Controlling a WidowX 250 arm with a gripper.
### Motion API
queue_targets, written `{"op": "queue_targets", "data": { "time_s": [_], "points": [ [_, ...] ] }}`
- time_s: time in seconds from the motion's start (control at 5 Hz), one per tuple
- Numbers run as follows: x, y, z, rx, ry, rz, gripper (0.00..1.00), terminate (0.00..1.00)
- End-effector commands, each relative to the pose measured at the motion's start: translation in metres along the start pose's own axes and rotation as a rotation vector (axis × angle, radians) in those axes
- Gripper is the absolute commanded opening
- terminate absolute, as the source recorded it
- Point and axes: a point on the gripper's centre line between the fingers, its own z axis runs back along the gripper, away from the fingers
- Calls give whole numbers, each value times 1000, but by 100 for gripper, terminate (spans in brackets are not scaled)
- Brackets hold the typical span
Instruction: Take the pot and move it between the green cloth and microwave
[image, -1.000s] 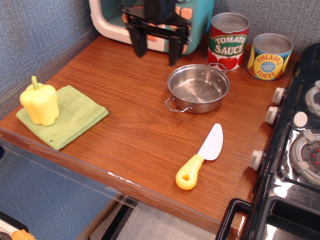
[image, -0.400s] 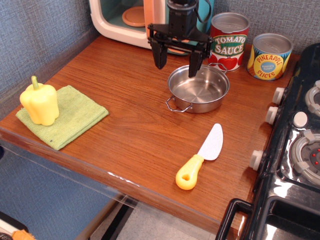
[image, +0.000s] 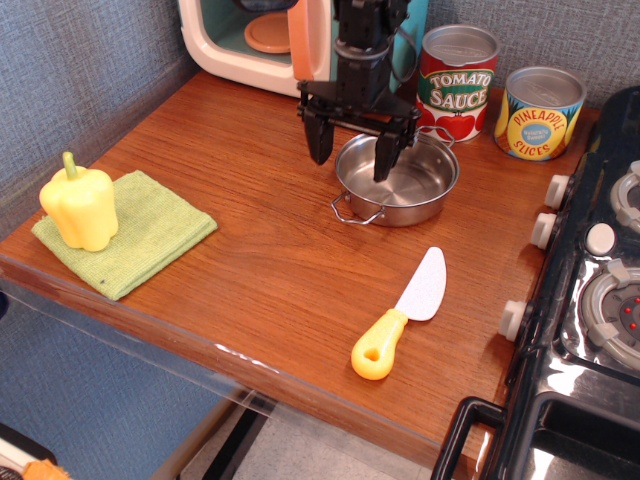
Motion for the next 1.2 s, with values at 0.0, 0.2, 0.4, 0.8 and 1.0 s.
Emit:
{"op": "queue_targets", "data": {
  "time_s": [0.0,0.2,0.4,0.8,1.0],
  "points": [
    [-3,7,3,6,-38,-57,0,0],
    [-3,6,5,9,-37,-64,0,0],
    [-4,6,8,-3,-33,-57,0,0],
    [-3,1,38,-87,-60,-56,0,0],
    [4,19,79,-103,-123,-21,0,0]
  ]
}}
